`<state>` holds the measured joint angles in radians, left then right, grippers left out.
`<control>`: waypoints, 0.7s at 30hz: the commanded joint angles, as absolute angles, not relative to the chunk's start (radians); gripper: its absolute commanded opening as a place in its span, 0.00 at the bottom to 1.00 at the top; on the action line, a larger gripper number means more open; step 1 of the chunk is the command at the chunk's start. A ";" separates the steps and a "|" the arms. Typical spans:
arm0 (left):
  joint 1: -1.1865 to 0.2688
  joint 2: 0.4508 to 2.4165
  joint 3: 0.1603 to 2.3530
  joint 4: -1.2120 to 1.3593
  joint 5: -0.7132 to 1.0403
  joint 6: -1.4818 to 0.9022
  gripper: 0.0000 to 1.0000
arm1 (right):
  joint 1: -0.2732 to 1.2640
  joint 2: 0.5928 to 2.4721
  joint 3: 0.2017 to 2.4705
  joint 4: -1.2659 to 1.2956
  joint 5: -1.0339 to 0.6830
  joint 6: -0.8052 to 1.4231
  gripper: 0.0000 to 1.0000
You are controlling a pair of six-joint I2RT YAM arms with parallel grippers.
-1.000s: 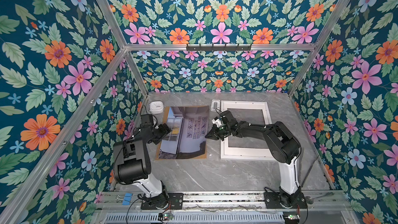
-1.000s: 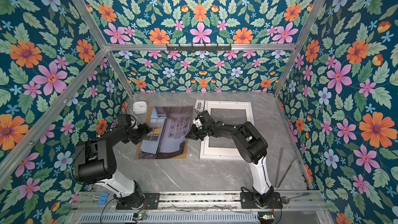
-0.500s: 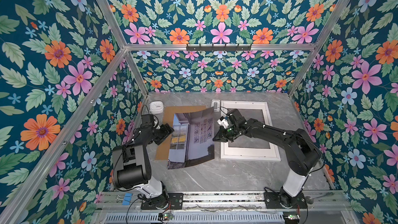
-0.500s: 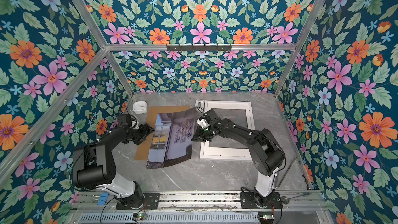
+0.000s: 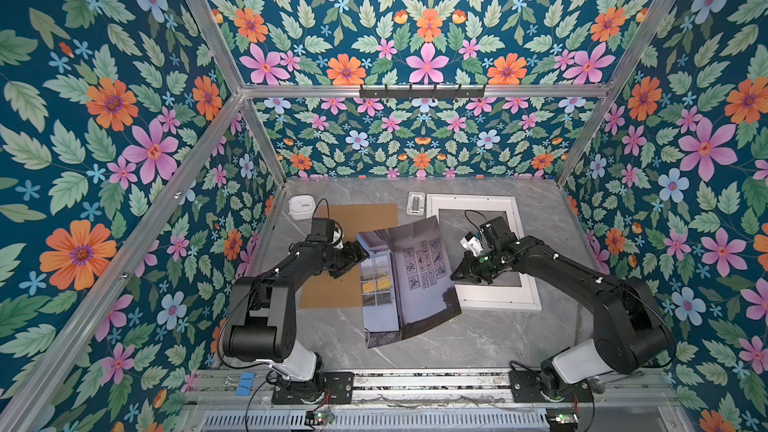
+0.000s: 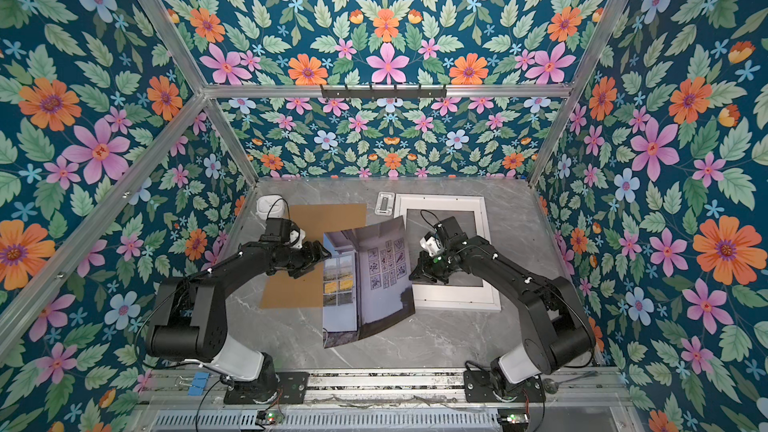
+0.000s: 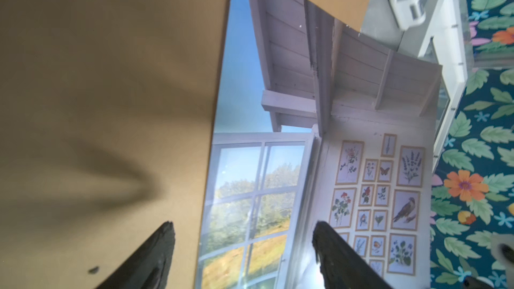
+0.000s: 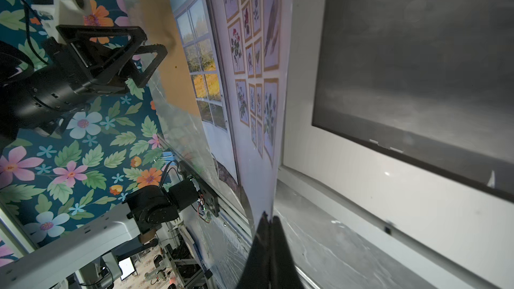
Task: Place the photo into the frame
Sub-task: 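Pull the held photo toward the robot with both grippers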
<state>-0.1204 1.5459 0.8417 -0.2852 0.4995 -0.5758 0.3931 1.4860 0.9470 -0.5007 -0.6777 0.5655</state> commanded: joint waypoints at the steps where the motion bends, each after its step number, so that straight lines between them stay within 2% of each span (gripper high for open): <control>1: -0.147 1.535 0.811 -0.243 0.513 -0.621 0.81 | 0.349 1.453 0.922 -0.563 -0.666 0.501 0.00; 6: -0.194 1.506 0.758 -0.240 0.527 -0.643 0.78 | 0.286 1.420 0.880 -0.568 -0.625 0.519 0.00; 16: -0.257 1.381 0.628 -0.268 0.540 -0.703 0.72 | 0.284 1.406 0.856 -0.538 -0.604 0.541 0.01; 18: -0.262 1.355 0.603 -0.286 0.543 -0.709 0.71 | 0.283 1.402 0.857 -0.537 -0.604 0.537 0.11; 21: -0.275 1.326 0.583 -0.327 0.542 -0.710 0.70 | 0.284 1.392 0.853 -0.538 -0.602 0.528 0.31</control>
<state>-0.2691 1.3430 0.5930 -0.2783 0.5373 -0.7033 0.2829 1.4021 0.8551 -0.5446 -0.6102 0.5449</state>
